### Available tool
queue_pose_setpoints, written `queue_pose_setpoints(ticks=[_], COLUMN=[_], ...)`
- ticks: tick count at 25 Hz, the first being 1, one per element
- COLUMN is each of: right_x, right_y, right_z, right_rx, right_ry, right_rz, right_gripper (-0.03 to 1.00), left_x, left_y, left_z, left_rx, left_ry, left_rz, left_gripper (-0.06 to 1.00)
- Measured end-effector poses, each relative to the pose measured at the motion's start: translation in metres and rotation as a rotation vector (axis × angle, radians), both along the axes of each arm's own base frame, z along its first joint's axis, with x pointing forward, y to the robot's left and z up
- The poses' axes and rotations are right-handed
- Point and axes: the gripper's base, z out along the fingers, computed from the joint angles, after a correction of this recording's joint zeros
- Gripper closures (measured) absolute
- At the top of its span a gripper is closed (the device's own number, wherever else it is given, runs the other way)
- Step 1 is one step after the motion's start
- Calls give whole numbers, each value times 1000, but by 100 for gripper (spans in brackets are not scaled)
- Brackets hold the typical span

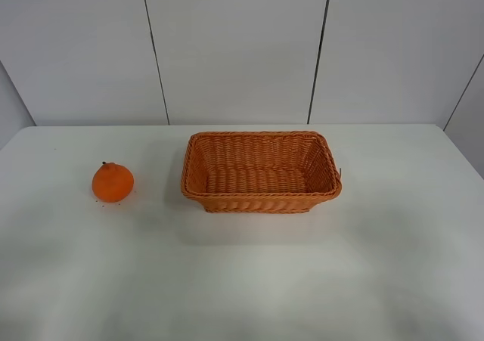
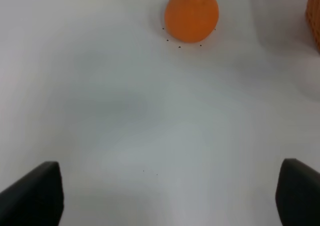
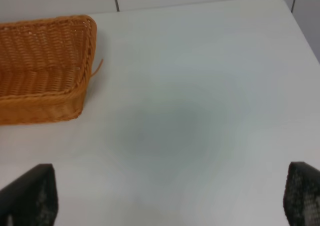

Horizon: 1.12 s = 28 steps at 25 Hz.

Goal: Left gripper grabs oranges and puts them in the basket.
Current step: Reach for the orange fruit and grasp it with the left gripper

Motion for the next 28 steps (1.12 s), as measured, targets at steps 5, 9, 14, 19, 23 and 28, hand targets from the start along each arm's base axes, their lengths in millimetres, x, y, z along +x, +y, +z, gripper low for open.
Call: queue_pose_setpoints(ticks=[5,9,14,19,23,28], right_x=[0,0,0,0,0,0], right_y=[0,0,0,0,0,0], right_z=[0,0,0,0,0,0], right_rx=[0,0,0,0,0,0], right_ry=[0,0,0,0,0,0], right_rz=[0,0,0,0,0,0], right_gripper=[27,27,27,27,27,27], left_x=[0,0,23,88,156,245], left_y=[0,0,0,-1,-2,-3], left_z=[0,4,13,31,47,37], left_rx=[0,1,3,7,13,32], left_ry=[0,-25,50,181,262,418], left_rz=[0,-1,-5,-16,-27,-56], left_gripper=[-1,-1,0,0,0,0])
